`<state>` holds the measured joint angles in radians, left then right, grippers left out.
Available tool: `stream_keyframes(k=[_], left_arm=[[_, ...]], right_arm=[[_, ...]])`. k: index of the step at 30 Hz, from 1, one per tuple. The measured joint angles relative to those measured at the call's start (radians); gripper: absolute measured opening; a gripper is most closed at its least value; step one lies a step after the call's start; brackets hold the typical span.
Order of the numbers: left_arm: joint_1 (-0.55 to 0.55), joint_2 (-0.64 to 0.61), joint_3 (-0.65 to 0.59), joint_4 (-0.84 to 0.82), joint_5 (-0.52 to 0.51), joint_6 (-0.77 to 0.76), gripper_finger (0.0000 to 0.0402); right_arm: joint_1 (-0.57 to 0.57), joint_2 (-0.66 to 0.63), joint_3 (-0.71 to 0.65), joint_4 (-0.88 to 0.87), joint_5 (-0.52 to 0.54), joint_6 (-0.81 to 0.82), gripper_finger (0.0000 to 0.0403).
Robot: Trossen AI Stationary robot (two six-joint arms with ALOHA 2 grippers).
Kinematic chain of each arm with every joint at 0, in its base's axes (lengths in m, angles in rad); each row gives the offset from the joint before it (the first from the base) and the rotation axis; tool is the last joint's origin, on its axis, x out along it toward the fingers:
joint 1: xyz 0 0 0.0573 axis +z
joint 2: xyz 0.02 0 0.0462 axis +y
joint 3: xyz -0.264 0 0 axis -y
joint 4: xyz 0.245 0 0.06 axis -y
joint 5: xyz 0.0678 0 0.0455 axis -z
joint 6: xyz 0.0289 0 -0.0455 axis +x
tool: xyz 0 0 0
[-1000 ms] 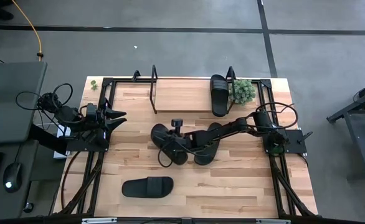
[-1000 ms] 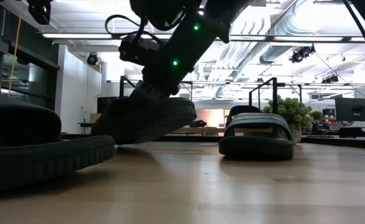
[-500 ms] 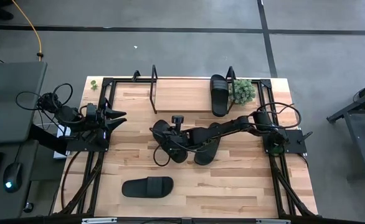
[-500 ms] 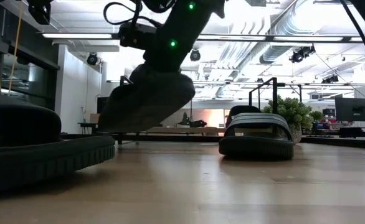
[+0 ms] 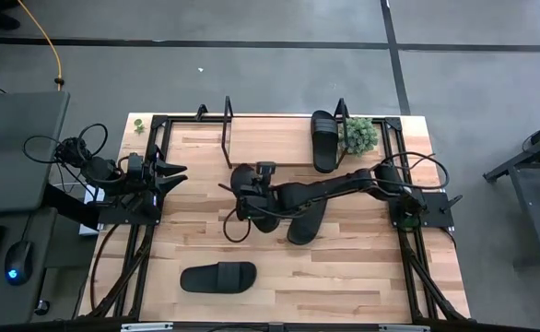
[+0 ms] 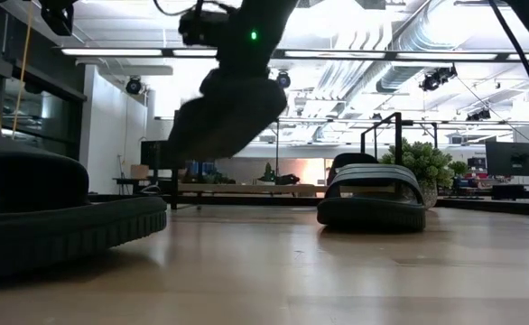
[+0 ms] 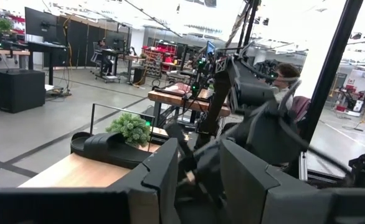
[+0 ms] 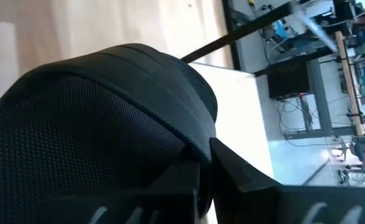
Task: Pick and place slides into the shelf
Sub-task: Put the black slipper on the shelf
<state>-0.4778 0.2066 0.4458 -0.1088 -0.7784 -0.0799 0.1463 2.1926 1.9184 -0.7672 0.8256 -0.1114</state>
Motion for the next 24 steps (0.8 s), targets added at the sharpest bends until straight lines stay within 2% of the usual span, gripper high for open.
stream_keyframes(k=[6,13,17,21,24], left_arm=[[0.0,0.0,0.0,-0.007,0.0,0.0,0.0106],[0.0,0.0,0.0,-0.017,0.0,0.0,0.0106],[0.0,0.0,0.0,-0.022,-0.004,0.0,0.0106],[0.0,0.0,0.0,-0.022,-0.029,0.0,0.0106],[0.0,0.0,0.0,-0.022,-0.046,0.0,0.0106]], right_arm=[[-0.012,0.0,0.17,-0.166,0.042,0.007,0.0],[-0.034,0.0,0.436,-0.363,0.071,0.007,0.0],[-0.058,-0.102,0.367,-0.317,0.127,-0.046,0.0],[-0.098,-0.206,0.345,-0.341,0.116,0.016,0.0],[-0.125,-0.249,0.343,-0.341,0.169,0.029,0.0]])
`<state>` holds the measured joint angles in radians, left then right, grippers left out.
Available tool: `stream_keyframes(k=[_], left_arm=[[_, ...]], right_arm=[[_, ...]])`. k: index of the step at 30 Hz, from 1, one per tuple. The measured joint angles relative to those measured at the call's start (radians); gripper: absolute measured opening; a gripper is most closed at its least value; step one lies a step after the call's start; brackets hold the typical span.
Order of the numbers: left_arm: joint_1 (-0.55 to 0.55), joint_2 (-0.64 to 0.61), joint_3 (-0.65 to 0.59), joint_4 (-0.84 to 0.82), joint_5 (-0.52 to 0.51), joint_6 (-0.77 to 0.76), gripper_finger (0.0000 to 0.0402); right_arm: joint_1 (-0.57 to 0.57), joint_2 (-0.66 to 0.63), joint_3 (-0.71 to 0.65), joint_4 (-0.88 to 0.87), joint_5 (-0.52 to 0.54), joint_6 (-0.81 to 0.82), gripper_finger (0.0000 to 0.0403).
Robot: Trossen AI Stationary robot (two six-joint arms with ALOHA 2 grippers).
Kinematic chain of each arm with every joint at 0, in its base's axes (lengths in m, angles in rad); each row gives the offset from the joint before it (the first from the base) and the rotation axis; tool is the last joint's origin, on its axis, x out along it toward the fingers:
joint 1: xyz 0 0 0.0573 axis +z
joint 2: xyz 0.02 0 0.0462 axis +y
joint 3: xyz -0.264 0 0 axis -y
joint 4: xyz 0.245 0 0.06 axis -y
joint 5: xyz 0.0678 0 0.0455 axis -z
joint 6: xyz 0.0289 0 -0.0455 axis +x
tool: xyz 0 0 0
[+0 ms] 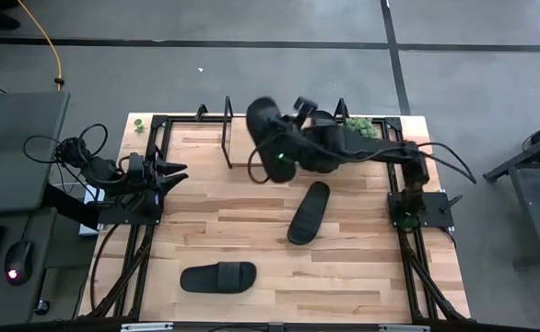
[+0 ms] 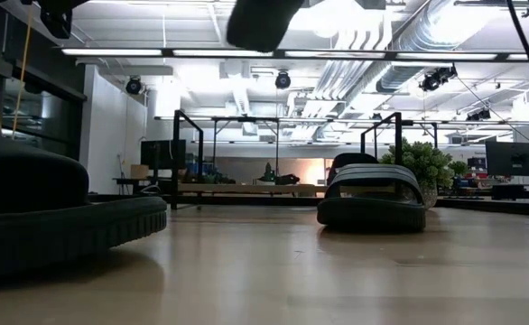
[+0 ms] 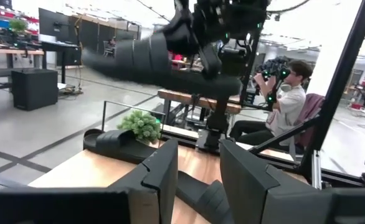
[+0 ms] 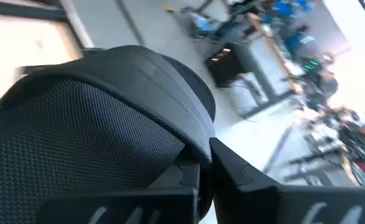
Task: Pick and place slides into the shelf
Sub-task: Put the black slipper on the shelf
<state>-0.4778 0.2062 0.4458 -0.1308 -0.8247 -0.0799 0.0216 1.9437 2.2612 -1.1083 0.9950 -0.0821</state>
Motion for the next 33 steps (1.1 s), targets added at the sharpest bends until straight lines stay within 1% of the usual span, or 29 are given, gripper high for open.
stream_keyframes(k=[3,9,11,16,19,23,27,33], left_arm=[[0.0,0.0,0.0,0.001,-0.006,0.0,0.0106],[0.0,0.0,0.0,0.001,-0.006,0.0,0.0106],[0.0,0.0,0.0,0.0,-0.006,0.0,0.0106],[0.0,0.0,0.0,-0.001,-0.006,0.0,0.0106],[0.0,0.0,0.0,-0.001,-0.006,0.0,0.0106],[0.0,0.0,0.0,-0.004,-0.006,0.0,0.0106],[0.0,0.0,0.0,-0.004,-0.006,0.0,0.0106],[0.0,0.0,0.0,-0.007,-0.006,0.0,0.0106]], right_arm=[[-0.027,-0.031,-0.002,0.01,0.064,-0.016,0.0],[-0.115,-0.056,-0.002,0.028,0.043,-0.003,0.0],[-0.155,-0.056,-0.002,0.025,0.015,0.015,0.0],[-0.262,-0.046,-0.003,0.025,-0.15,0.076,0.0],[-0.305,-0.04,-0.003,0.017,-0.162,0.083,0.0],[-0.331,-0.028,-0.01,0.008,-0.161,0.085,0.0],[-0.337,-0.028,-0.058,0.029,-0.154,0.087,0.0],[-0.343,-0.028,-0.186,0.073,-0.133,0.093,0.0]])
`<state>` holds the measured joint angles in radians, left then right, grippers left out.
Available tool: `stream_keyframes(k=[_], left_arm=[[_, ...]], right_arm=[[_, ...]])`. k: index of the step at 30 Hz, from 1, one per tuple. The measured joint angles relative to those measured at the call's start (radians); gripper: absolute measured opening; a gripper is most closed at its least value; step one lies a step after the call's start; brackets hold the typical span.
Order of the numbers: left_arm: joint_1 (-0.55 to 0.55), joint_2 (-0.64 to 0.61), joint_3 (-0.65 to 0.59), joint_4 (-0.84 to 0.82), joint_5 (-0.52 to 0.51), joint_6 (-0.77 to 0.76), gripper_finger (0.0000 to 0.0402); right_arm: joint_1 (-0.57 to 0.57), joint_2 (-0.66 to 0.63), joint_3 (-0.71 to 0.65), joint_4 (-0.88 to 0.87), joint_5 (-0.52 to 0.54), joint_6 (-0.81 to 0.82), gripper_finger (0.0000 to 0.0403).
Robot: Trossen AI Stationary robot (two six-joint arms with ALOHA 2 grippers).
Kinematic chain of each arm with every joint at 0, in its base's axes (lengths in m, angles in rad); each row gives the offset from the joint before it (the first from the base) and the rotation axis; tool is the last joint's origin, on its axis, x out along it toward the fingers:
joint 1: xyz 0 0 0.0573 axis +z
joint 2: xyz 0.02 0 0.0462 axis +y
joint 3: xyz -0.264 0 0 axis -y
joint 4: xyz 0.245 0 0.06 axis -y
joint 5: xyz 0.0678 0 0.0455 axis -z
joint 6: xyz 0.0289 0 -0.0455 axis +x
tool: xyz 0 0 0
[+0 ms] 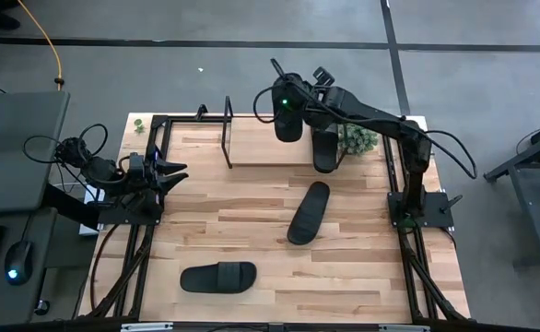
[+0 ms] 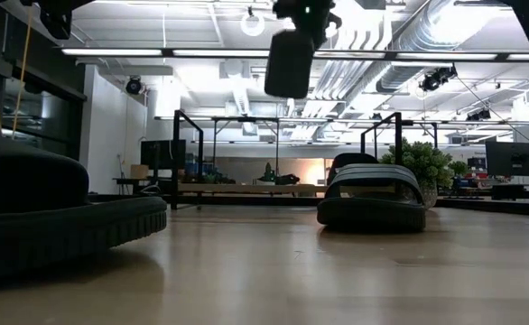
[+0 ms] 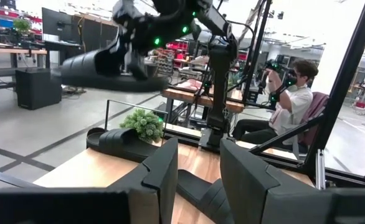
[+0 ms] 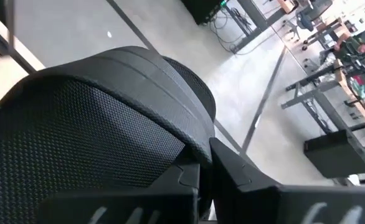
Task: Pick and place slides into the shelf
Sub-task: Put the black slipper on the shelf
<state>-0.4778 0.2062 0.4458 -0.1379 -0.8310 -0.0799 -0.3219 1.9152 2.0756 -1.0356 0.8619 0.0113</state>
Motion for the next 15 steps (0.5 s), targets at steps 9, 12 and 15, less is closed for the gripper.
stream_keyframes(k=[9,12,15], left_arm=[[0.0,0.0,0.0,0.0,0.0,0.0,0.0106],[0.0,0.0,0.0,-0.005,0.0,0.0,0.0106],[0.0,0.0,0.0,-0.017,0.0,-0.006,0.0106]], right_arm=[[-0.028,-0.008,-0.181,0.13,-0.021,-0.007,0.0],[-0.039,-0.008,-0.232,0.166,-0.048,0.005,0.0],[-0.046,-0.01,-0.289,0.207,-0.051,0.009,0.0]])
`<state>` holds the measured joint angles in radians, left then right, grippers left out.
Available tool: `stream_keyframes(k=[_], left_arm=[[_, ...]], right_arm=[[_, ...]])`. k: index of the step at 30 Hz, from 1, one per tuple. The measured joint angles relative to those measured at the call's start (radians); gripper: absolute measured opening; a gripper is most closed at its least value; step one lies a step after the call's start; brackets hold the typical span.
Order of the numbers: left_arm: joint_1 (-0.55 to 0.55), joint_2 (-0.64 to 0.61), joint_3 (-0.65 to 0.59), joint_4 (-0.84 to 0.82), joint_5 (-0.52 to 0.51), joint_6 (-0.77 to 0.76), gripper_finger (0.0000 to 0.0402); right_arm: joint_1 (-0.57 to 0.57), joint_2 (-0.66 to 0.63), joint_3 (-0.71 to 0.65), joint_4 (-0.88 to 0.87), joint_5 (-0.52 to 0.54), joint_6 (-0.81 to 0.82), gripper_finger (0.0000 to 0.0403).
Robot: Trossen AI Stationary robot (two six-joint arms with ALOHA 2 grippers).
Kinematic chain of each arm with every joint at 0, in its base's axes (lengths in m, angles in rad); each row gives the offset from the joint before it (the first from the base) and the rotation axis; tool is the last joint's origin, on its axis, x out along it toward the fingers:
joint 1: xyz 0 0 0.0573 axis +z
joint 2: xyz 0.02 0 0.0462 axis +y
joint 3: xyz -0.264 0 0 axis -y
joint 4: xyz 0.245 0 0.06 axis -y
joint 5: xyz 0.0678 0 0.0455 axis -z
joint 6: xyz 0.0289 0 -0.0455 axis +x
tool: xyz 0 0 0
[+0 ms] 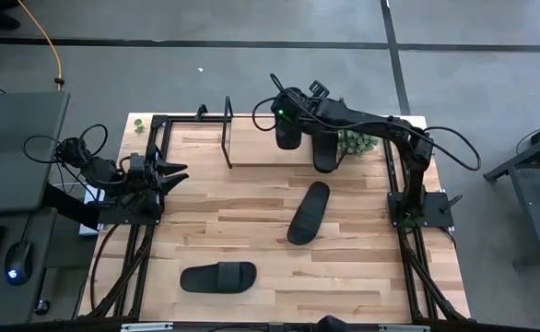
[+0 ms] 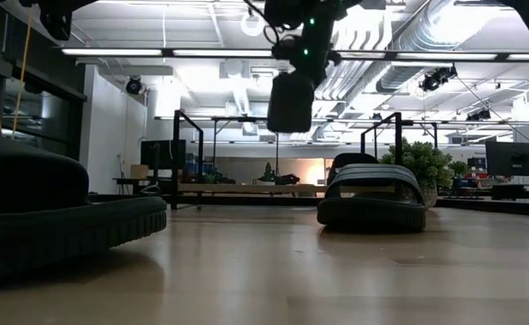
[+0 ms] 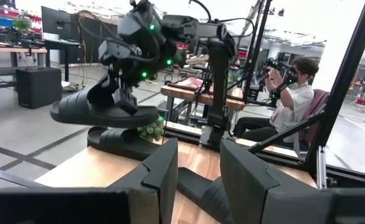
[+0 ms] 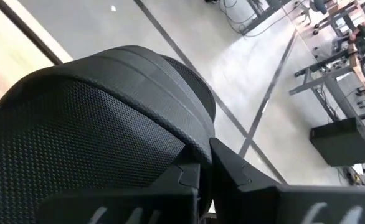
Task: Pick and place slides into the shelf
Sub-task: Put the black slipper on the shelf
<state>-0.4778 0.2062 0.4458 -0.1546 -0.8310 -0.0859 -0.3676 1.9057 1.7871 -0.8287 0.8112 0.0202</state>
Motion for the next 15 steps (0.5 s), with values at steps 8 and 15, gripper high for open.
stream_keyframes(k=[8,15], left_arm=[[0.0,0.0,0.0,-0.004,0.0,-0.001,0.0106],[0.0,0.0,0.0,-0.005,0.0,-0.001,0.0106]], right_arm=[[-0.02,-0.002,-0.129,0.082,-0.02,0.006,0.0],[-0.026,-0.007,-0.217,0.165,-0.042,0.003,0.0]])
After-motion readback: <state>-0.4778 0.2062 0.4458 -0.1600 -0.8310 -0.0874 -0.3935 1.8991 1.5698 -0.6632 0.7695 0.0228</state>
